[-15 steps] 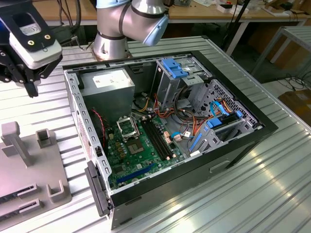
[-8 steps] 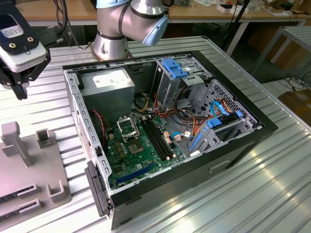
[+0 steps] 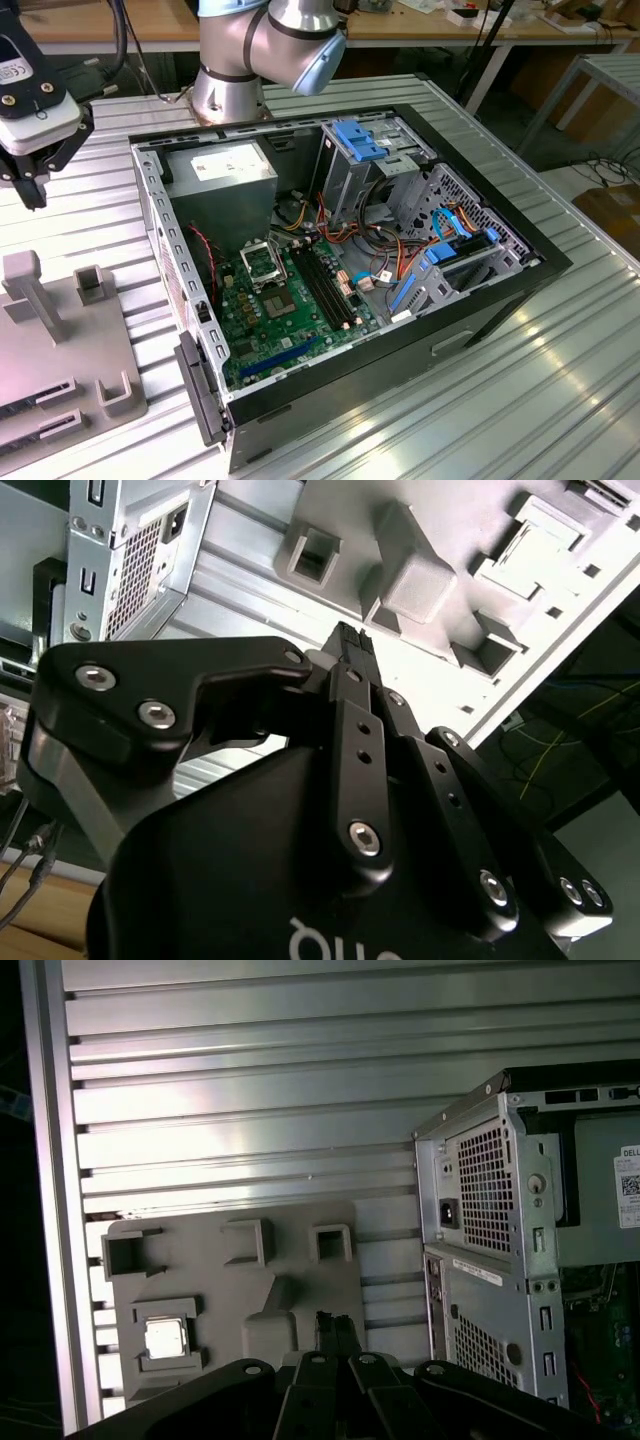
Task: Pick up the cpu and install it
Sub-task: 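Reach for the cpu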
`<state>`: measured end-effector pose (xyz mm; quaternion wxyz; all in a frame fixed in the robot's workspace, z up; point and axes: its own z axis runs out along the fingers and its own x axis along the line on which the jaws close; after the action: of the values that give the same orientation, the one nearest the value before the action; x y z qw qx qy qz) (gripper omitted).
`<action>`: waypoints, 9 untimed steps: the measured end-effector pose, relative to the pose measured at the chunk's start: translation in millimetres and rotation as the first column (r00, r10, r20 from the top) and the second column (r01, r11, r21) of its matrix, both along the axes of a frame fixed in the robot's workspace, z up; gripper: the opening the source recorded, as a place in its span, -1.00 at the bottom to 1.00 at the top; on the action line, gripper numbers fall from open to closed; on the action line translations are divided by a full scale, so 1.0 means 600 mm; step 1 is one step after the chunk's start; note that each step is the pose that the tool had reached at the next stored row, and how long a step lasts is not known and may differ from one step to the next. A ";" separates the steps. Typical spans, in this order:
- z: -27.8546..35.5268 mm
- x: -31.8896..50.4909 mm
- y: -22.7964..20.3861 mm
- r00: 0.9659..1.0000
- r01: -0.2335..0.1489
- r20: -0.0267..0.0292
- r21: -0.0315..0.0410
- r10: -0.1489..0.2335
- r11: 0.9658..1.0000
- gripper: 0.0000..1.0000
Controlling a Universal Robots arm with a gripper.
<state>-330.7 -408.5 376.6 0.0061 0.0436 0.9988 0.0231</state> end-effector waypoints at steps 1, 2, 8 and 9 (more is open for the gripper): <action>0.000 0.000 0.0000 1.000 0.000 0.000 0.000 0.000 1.000 -0.79; 0.000 0.000 -0.0001 1.000 0.000 0.000 0.000 0.000 1.000 -0.79; 0.000 -0.001 -0.0003 1.000 0.000 0.000 0.000 0.000 1.000 -0.79; 0.000 -0.003 -0.0002 1.000 0.000 0.000 0.000 0.000 1.000 -0.79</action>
<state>-332.4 -408.6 376.6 0.0061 0.0437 0.9988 0.0231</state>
